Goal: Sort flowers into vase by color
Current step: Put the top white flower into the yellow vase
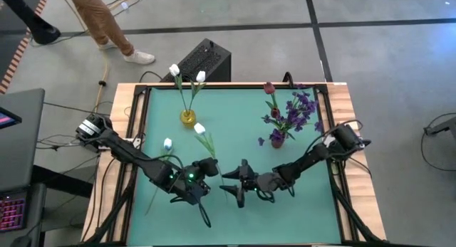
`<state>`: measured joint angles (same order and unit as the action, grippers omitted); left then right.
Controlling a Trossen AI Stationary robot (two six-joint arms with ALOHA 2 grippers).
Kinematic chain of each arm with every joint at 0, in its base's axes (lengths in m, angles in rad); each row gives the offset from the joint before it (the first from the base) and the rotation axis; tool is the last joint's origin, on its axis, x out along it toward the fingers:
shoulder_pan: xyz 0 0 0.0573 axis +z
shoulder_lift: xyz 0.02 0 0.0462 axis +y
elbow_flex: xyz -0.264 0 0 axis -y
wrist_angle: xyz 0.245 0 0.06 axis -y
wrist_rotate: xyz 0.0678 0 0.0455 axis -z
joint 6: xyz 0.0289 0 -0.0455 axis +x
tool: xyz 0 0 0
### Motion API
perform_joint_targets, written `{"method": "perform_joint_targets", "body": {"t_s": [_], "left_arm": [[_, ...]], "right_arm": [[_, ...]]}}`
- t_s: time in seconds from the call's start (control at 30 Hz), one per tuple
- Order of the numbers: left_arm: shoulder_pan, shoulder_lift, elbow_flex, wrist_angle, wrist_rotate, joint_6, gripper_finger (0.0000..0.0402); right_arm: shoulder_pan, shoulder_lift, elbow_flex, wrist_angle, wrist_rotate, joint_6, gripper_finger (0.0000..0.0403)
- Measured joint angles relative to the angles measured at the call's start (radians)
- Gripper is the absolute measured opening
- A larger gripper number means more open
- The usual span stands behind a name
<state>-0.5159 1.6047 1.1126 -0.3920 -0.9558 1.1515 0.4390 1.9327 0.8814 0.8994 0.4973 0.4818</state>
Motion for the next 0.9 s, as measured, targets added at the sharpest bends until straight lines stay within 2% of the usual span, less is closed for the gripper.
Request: {"method": "perform_joint_targets", "body": {"t_s": [0.13,0.4,0.6,0.73,0.9], "left_arm": [[0.000,0.000,0.000,-0.001,-0.011,0.002,0.0000],[-0.001,0.000,0.000,-0.014,-0.018,0.031,0.0000],[0.000,0.000,0.000,-0.021,0.008,0.036,0.0028],[0.000,0.000,0.000,-0.054,-0.008,0.033,0.0082],[-0.004,-0.007,0.000,-0.056,-0.068,-0.132,0.0161]], "right_arm": [[-0.011,0.000,0.000,-0.004,-0.001,0.012,0.0191],[-0.017,0.000,0.000,-0.060,-0.036,0.014,0.0024],[-0.017,0.000,0.000,-0.054,-0.049,0.000,0.0027],[-0.019,0.000,0.000,-0.055,-0.053,-0.011,0.0021],[-0.039,0.000,0.000,-0.058,-0.054,-0.016,0.0021]]}}
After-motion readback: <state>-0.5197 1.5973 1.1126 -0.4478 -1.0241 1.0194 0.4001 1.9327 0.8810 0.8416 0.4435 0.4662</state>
